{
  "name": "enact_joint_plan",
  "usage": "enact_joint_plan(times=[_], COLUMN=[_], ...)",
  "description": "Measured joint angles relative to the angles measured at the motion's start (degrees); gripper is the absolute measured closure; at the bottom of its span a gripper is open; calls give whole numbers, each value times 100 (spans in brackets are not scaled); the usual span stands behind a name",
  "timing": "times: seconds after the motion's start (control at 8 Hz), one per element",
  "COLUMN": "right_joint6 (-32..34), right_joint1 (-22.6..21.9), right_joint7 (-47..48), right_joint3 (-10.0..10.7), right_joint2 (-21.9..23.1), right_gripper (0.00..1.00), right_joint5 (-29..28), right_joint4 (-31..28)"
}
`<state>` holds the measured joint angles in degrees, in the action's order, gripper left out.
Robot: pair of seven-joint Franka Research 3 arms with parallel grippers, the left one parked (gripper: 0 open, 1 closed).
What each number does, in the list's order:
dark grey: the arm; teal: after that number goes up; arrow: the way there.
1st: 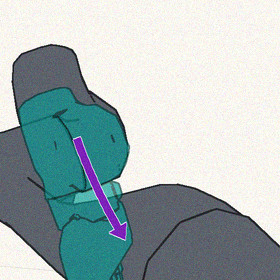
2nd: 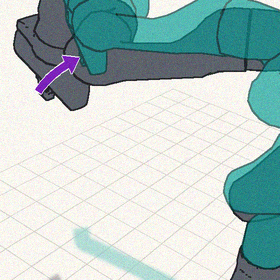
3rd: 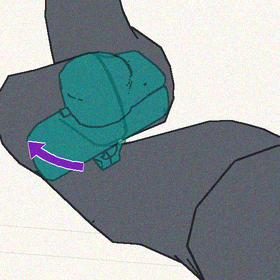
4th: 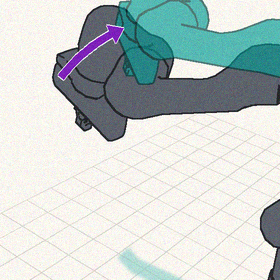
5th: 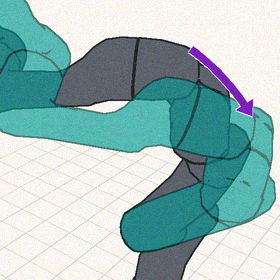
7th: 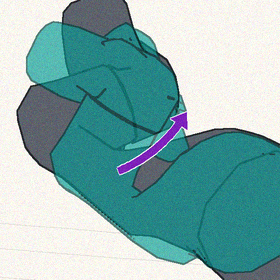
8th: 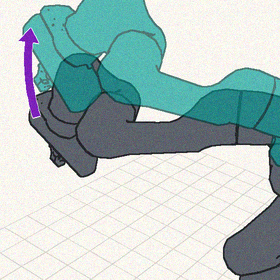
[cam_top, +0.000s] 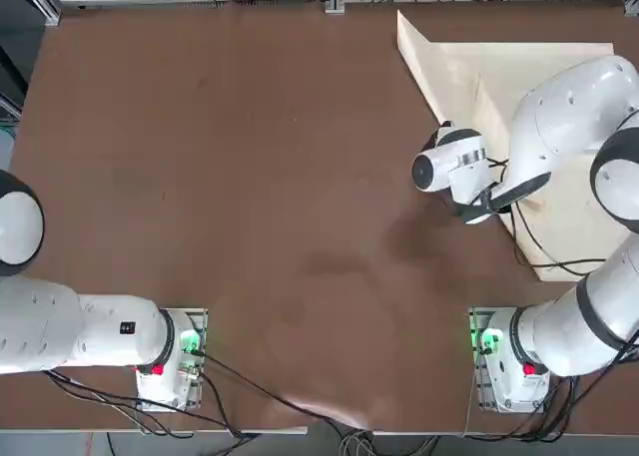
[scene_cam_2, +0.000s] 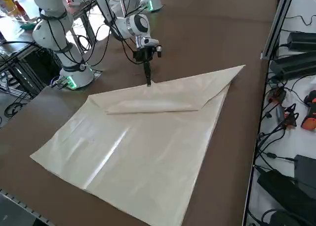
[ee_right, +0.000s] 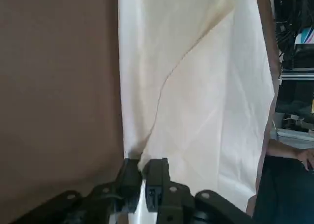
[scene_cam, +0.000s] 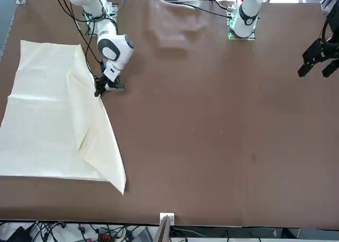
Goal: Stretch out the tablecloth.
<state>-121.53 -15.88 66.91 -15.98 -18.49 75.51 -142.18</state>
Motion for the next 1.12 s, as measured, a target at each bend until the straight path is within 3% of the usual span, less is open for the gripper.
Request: enact_joint_plan(times=[0.5,0.75,1.12], right_joint6=[-3,-5,-9], right_joint1=[-66,-82,-90], right_joint7=[4,9,15], right_joint3=[-3,-3,-11], right_joint2=[0,0,5], right_gripper=[89,98,99], right_joint5=[0,0,0], right_joint4=[25,32,66])
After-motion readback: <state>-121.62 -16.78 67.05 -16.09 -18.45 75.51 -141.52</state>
